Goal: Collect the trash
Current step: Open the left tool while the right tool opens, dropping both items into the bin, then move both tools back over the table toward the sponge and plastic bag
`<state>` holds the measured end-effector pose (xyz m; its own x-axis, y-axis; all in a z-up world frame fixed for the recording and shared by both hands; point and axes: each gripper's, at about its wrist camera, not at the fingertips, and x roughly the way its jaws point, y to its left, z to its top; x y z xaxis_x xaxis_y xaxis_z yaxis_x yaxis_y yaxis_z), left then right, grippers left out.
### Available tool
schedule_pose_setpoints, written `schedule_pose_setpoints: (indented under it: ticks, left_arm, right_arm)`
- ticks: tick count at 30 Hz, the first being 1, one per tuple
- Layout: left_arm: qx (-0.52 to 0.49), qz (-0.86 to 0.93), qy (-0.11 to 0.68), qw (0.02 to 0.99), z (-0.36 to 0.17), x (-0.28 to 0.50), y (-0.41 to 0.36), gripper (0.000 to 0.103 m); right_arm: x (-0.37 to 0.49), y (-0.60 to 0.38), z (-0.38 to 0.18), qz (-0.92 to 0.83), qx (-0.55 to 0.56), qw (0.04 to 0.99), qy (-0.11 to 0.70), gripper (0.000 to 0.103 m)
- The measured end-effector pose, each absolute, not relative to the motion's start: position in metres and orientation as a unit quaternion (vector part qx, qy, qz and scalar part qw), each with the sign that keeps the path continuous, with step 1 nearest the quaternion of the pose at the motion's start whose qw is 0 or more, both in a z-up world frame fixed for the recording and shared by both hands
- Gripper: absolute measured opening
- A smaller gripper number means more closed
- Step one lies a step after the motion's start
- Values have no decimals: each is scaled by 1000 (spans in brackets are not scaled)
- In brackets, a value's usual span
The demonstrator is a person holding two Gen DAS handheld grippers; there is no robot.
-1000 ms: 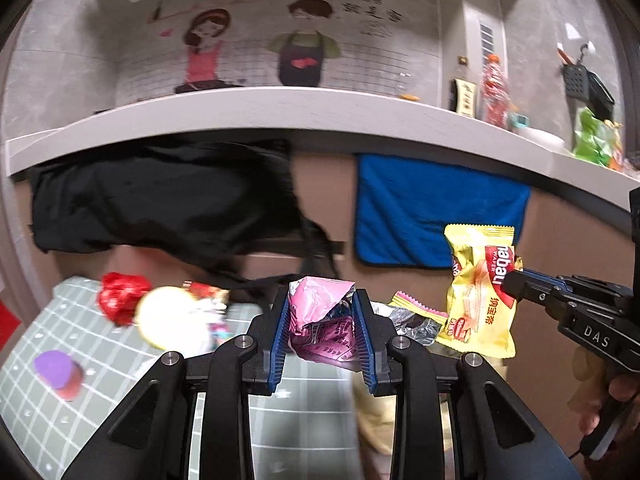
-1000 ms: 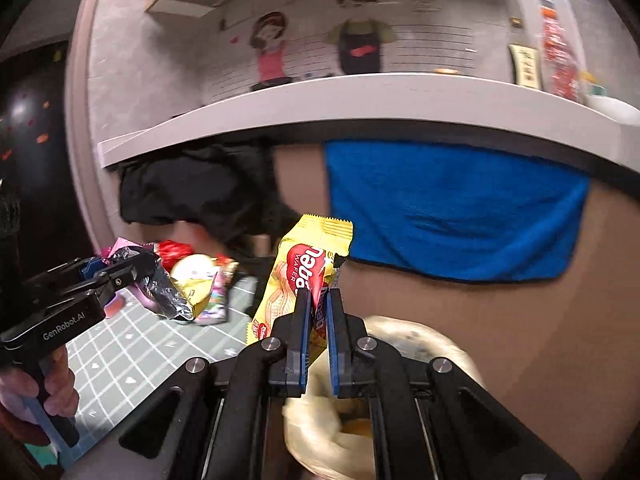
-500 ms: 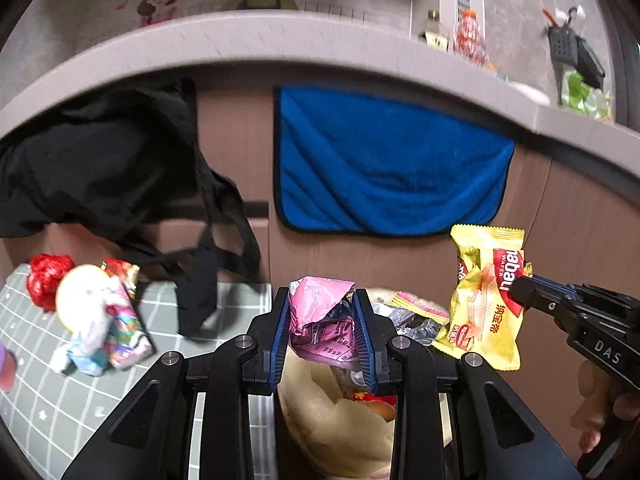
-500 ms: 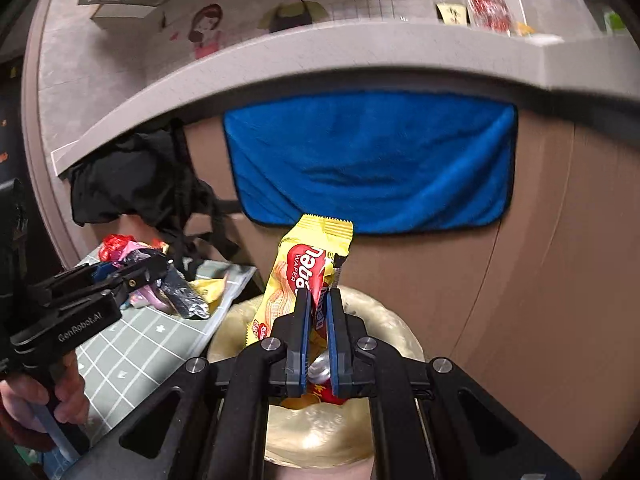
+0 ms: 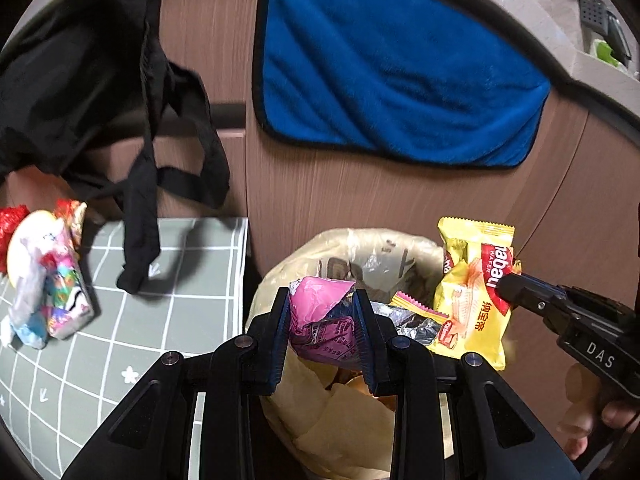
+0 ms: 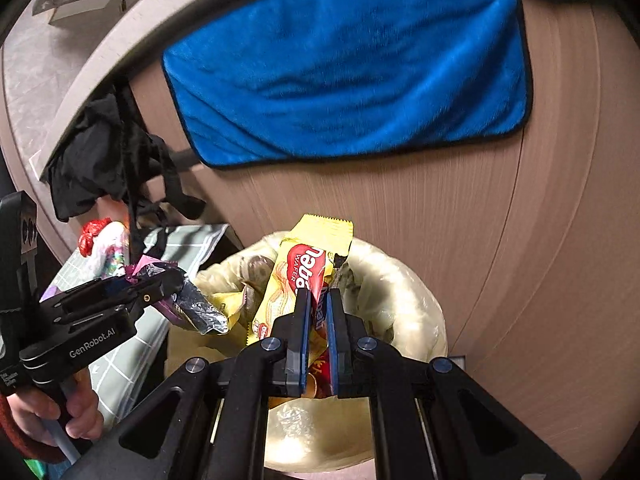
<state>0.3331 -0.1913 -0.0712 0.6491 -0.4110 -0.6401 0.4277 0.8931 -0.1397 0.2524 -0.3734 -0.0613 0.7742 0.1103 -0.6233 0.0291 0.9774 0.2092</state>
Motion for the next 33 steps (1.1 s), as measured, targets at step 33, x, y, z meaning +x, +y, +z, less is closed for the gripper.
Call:
schedule_pose_setpoints:
  ticks: [33]
  left_arm:
    - [-96,-274,357,888,-33,334,-132,50]
  right_arm:
    - [245,-359,-48,17,104,943,316,38]
